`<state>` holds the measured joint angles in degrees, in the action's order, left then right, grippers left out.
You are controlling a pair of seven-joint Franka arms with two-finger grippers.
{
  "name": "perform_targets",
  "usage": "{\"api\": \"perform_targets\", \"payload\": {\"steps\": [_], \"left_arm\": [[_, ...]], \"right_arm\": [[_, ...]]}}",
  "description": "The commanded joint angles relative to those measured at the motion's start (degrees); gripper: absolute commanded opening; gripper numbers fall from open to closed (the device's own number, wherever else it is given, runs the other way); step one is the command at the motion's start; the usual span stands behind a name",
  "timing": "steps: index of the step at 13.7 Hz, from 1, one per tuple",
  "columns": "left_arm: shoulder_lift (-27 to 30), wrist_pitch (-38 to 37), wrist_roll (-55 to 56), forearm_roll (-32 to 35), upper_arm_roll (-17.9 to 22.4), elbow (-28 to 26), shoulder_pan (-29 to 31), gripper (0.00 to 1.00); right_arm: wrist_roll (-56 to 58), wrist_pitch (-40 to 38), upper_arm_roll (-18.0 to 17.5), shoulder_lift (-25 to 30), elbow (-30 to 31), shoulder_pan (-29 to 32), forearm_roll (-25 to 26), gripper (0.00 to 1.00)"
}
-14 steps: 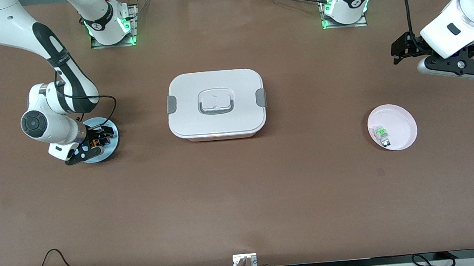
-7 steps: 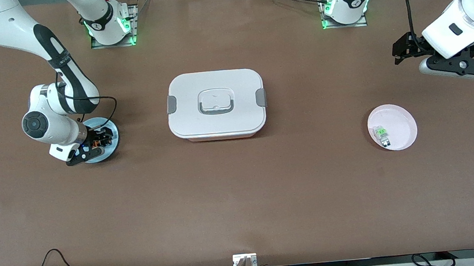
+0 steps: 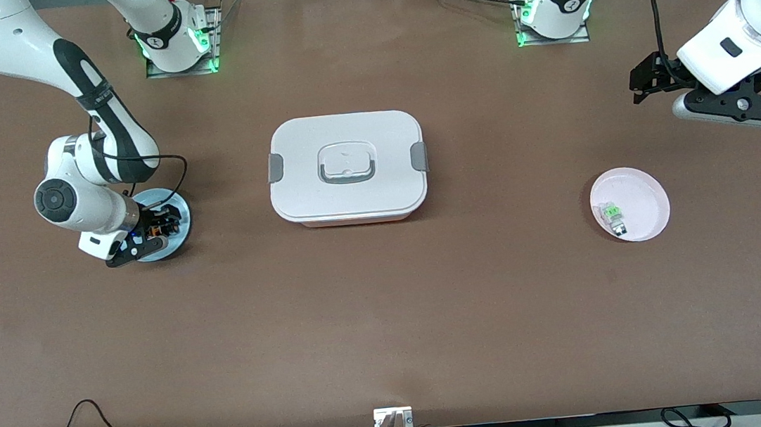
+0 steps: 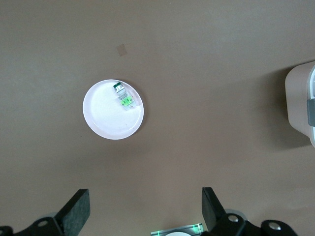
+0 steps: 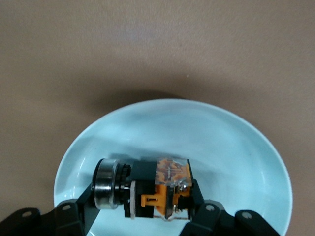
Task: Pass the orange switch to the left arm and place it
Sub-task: 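Lift the switch with the right gripper off the blue plate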
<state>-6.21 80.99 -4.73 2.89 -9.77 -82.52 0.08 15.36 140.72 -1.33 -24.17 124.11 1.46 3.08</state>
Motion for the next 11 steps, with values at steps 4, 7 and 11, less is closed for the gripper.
{"api": "perform_targets", "payload": {"steps": [4,7,11], "left_arm": [[-0.8,-1.0,-0.3,1.5,-0.2,1.7,0.1,1.00],[-0.8,-1.0,-0.2,1.0,0.1,1.7,0.2,1.00],[-1.0,-1.3,-0.1,-2.3,0.3,1.8,0.9,1.00]], "right_arm": [[5.1,-6.5,-0.4,7.2,-3.4,0.4,0.4,0.41],[7.4,-10.2,-1.0,9.7,-6.3,0.4,0.3,0.41],[9.4,-16.3,-4.7,12.6,-11.9,0.3,0.0,0.41]]}}
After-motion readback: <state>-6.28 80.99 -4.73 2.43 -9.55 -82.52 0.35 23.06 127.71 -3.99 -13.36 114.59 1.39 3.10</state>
